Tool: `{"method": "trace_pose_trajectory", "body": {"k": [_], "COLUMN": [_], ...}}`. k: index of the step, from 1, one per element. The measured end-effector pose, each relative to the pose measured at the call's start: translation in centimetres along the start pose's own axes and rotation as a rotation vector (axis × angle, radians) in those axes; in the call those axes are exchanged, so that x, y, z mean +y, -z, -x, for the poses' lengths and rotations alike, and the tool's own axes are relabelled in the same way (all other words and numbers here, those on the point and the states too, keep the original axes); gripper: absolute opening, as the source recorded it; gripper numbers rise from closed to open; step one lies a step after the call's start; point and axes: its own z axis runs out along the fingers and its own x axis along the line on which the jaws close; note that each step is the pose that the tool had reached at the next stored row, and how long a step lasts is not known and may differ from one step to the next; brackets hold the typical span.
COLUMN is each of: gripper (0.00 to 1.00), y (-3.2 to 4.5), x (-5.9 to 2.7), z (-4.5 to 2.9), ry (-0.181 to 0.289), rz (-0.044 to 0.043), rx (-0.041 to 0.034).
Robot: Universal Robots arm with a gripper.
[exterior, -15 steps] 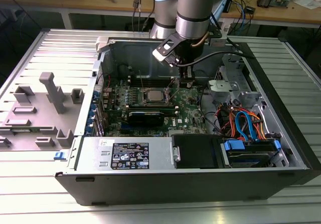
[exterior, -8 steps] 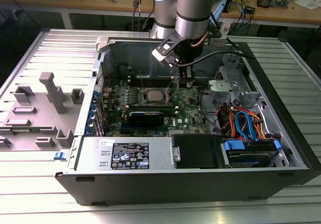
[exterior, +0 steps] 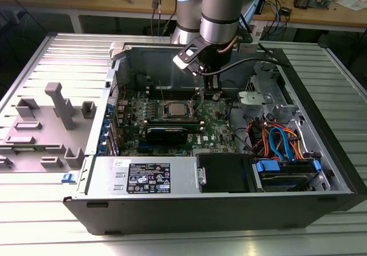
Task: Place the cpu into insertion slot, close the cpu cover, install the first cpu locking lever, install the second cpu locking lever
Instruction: 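Close the cpu cover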
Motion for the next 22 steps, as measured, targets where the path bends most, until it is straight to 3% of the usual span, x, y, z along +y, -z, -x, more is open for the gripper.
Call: {"method": "trace_pose_trajectory", "body": {"k": [7,22], "gripper": [0.11,0.11], "y": [0.0,0.0], "x": [-0.06,-0.29], "z": [0.0,-0.01], "ry": [0.0,0.0], "rz": [-0.0082,-0.009], "rx": [0.0002,0.0003]}}
